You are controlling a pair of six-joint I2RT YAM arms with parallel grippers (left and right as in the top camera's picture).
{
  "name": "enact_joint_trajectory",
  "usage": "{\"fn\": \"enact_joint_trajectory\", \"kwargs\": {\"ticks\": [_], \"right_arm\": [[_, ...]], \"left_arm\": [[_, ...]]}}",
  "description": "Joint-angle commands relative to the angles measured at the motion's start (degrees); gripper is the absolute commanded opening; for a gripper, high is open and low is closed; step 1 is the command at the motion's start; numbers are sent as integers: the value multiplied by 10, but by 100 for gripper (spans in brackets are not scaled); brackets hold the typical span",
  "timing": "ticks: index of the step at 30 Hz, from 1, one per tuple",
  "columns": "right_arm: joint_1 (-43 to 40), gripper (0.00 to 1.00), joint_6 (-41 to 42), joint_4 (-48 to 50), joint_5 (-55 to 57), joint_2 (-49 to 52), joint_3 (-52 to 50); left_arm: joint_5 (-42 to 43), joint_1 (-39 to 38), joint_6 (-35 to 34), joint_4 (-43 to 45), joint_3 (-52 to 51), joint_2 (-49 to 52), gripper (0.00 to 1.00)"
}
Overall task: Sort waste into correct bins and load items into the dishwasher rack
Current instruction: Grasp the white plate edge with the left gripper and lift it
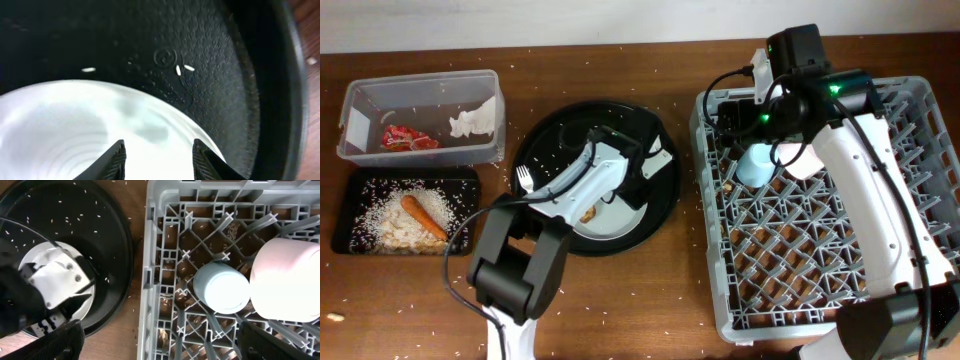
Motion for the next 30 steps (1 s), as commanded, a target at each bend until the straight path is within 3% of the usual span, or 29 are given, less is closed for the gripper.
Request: {"fn": "enact_joint_trajectory", "kwargs": {"ticks": [1,6,22,24,27,30], "right_arm": [[2,97,5,0,-5,0,2],[2,97,5,0,-5,0,2],[2,97,4,-4,-5,0,2],[2,97,4,-3,-5,0,2],[2,97,4,-3,-4,0,2],[2,97,4,-3,-2,0,2]], "left_arm": [[-5,-9,26,-2,-1,18,42],[-65,25,26,-2,-1,26,42],[-65,199,26,70,11,45,43],[-65,193,26,36,50,45,43],[-39,155,26,-94,164,44,43],[28,99,26,-168,214,44,43]]}}
